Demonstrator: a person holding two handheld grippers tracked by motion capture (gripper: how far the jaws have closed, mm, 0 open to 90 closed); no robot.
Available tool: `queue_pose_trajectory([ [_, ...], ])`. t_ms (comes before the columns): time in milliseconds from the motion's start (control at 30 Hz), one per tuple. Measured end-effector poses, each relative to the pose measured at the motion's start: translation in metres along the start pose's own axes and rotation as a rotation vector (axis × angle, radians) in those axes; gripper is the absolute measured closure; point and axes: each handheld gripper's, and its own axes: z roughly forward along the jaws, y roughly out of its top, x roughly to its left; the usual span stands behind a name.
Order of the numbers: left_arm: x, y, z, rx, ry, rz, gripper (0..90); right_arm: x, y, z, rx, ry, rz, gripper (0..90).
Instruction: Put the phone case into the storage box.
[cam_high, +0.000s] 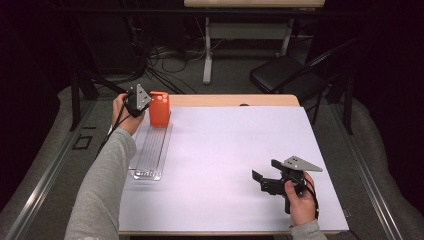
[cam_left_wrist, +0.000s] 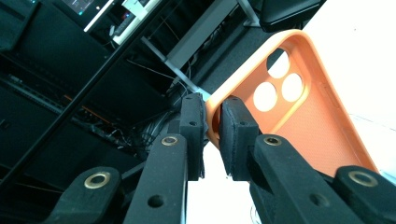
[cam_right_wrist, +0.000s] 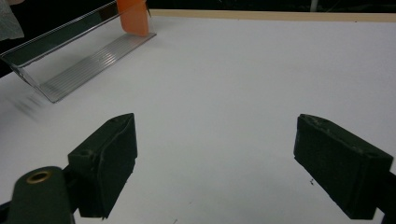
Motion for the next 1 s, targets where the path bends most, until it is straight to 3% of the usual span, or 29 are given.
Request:
queue_pose_trajectory([
  [467, -0.0013, -0.0003, 0.0003, -0.007, -0.008, 0.027, 79.6, 0.0004, -0.0008, 0.0008, 0.010, 0.002, -0.002, 13.2],
  [833, 0.0009, -0.0038, -0.0009, 0.029, 0.002, 0.073, 77.2, 0.0012, -0.0008, 0.0019, 0.011, 0.002, -0.002, 13.2],
  [1000, 0.0026, -0.0064, -0.0009, 0.048, 0.003, 0.074, 76.5, 0.0015, -0.0007, 0.0025, 0.013, 0.005, -0.005, 13.2],
])
